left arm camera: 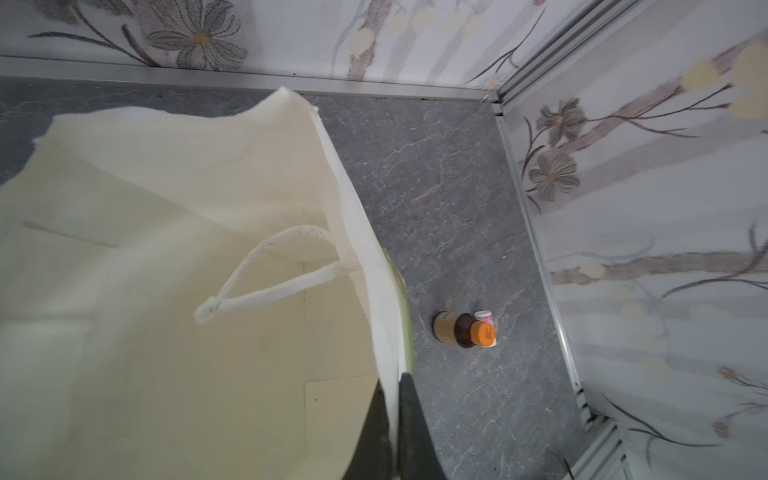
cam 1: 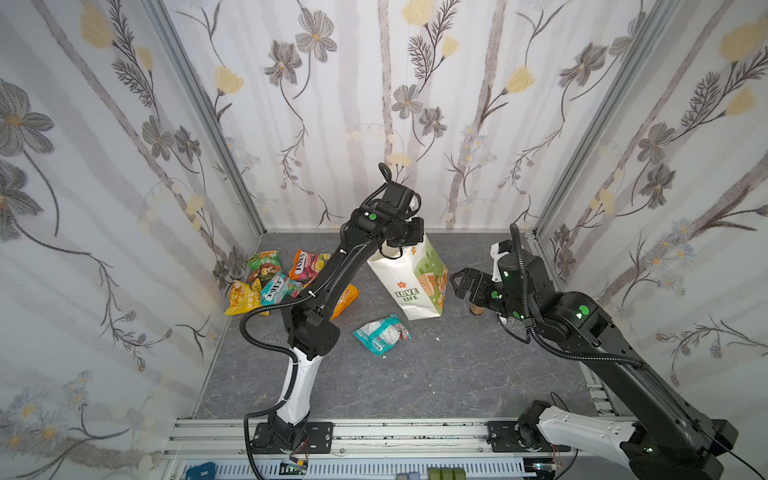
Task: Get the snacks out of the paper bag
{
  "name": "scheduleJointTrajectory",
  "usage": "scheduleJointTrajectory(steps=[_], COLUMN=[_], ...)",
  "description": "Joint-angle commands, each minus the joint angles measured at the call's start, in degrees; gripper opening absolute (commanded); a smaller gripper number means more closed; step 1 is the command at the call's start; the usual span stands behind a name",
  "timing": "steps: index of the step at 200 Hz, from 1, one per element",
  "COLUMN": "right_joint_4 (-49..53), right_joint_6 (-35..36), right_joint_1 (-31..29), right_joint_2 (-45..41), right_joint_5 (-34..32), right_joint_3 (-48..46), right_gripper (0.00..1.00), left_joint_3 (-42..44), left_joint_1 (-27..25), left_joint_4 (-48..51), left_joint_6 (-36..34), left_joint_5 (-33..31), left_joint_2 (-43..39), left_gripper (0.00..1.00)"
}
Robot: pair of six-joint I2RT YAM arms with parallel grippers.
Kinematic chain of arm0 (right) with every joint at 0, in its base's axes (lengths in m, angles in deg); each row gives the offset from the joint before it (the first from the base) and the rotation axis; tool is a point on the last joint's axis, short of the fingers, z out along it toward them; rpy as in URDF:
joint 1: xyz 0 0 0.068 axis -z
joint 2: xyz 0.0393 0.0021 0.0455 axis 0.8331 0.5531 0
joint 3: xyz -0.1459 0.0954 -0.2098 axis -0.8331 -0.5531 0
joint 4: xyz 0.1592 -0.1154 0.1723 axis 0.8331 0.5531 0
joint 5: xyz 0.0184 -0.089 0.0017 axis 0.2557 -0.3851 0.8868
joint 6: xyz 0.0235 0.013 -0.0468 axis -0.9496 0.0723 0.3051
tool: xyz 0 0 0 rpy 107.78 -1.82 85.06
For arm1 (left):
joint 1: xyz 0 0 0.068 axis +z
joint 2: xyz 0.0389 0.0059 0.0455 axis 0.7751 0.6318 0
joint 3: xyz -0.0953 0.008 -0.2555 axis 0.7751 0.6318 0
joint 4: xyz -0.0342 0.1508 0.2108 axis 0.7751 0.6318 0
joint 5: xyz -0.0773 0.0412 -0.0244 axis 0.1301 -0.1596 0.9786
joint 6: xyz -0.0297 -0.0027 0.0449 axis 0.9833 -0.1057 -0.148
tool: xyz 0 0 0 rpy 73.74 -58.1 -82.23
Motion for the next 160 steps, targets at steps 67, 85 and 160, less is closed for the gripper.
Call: scheduleJointTrajectory(steps=[67,85,160], right_joint_4=[3.65,4.38,3.02], right_joint_6=[-7.05,-7.11,-7.59], right_joint_1=[-0.09,-0.09,-0.04], right_joint_2=[-14.12,-15.08,-14.24], right_joint_5=[-4.65,-5.47,-6.19], right_joint_3=[-8.28,-8.66,-8.96], right_gripper=[0.99,0.99,0.99], left_joint_3=[-4.32,-4.37,-6.17], left_joint_1=[-10.22,-10.32,-10.14], left_joint_4=[2.66,2.38,2.90], left_joint_6=[-0.32,0.90,-2.29], left_joint_5=[-16.46,-14.28,-16.56], left_joint_2=[8.51,8.36,2.53], left_gripper=[0.07,0.23,0.50])
